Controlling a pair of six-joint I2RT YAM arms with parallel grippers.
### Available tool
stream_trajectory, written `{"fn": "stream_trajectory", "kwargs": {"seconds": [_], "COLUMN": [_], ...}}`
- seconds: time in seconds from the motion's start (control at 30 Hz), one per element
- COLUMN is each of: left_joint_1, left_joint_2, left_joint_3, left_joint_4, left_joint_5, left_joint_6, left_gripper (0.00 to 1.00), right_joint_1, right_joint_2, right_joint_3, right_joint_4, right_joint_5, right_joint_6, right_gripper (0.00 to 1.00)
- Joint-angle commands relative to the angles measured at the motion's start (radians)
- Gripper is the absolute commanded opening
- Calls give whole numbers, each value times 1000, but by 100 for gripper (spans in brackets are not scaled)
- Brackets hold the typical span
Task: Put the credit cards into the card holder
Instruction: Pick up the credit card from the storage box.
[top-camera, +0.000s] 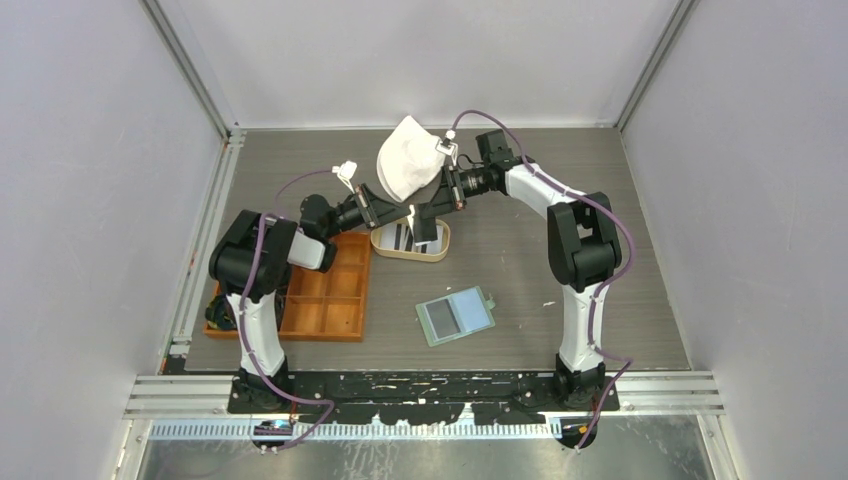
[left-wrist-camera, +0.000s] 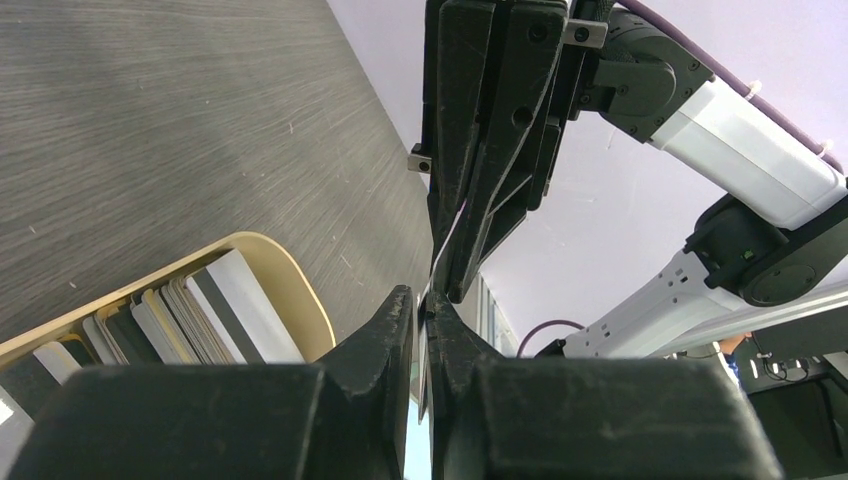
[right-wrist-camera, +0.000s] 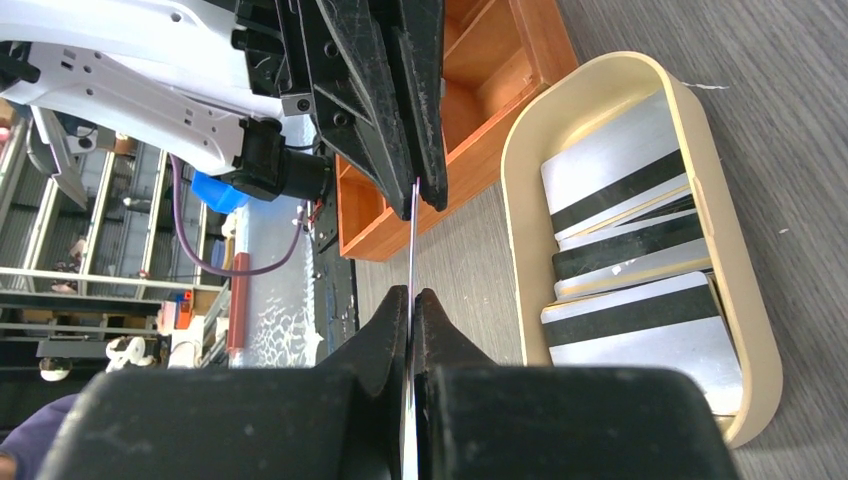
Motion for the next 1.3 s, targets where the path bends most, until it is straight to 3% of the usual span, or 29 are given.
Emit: {"fn": "stream_trajectory", "kwargs": {"seconds": [0.0, 0.5, 0.9, 1.27], "left_joint_1": [5, 15, 23, 28], "left_joint_2": [11, 14, 13, 16], "left_joint_3": [30, 32, 27, 30], "left_joint_4": [58, 58, 58, 58], "left_joint_5": [20, 46, 52, 67], "left_joint_6": [-10, -25, -32, -40], "left_gripper": [11, 20, 10, 9], "right_joint_1": [5, 4, 2, 0], "right_joint_2": [-26, -34, -38, -40], "right_joint_3": [42, 43, 44, 45], "right_joint_4": [0, -6, -10, -16], "right_joint_5": [-57, -74, -86, -91], "right_joint_6": [-15, -16, -16, -19], "right_gripper": [1, 1, 1, 1]}}
